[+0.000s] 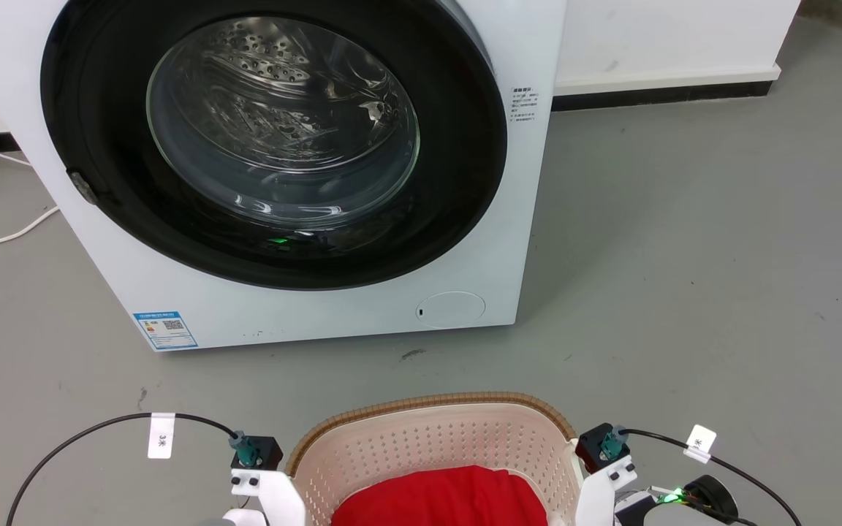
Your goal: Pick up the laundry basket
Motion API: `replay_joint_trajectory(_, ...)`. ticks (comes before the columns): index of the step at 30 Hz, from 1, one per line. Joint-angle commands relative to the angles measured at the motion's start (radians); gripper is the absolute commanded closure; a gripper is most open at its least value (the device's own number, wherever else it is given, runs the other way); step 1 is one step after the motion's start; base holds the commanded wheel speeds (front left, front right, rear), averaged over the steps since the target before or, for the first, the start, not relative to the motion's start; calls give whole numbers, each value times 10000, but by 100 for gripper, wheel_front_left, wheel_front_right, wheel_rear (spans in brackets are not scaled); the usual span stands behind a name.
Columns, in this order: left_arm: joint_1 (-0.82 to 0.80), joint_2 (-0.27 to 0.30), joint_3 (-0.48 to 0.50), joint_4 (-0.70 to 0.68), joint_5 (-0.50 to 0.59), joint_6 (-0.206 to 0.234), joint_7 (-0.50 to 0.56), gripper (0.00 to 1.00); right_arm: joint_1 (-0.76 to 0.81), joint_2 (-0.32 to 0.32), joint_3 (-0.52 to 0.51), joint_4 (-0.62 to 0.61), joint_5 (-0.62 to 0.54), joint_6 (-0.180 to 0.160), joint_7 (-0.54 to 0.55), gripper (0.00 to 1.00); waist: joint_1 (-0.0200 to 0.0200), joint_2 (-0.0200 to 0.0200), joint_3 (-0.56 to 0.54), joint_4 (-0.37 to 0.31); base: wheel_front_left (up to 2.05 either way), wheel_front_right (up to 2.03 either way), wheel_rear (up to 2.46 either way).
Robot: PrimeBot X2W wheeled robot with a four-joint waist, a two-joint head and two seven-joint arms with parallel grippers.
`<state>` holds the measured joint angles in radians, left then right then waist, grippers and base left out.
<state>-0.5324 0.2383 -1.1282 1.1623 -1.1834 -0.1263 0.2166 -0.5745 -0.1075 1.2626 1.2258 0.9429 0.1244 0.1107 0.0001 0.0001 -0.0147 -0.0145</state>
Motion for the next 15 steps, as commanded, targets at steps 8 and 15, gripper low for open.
replay_joint_trajectory(8,-154,3,-226,-44,-162,-73,-71,100,-103,81,114,-46,34,116,-99,100,-1,-1,-39,14,0,0,0)
replay_joint_trajectory(15,-205,-11,-346,-16,-228,-73,-115,100,-102,69,145,-47,41,116,-77,100,-1,-1,-50,36,0,0,0)
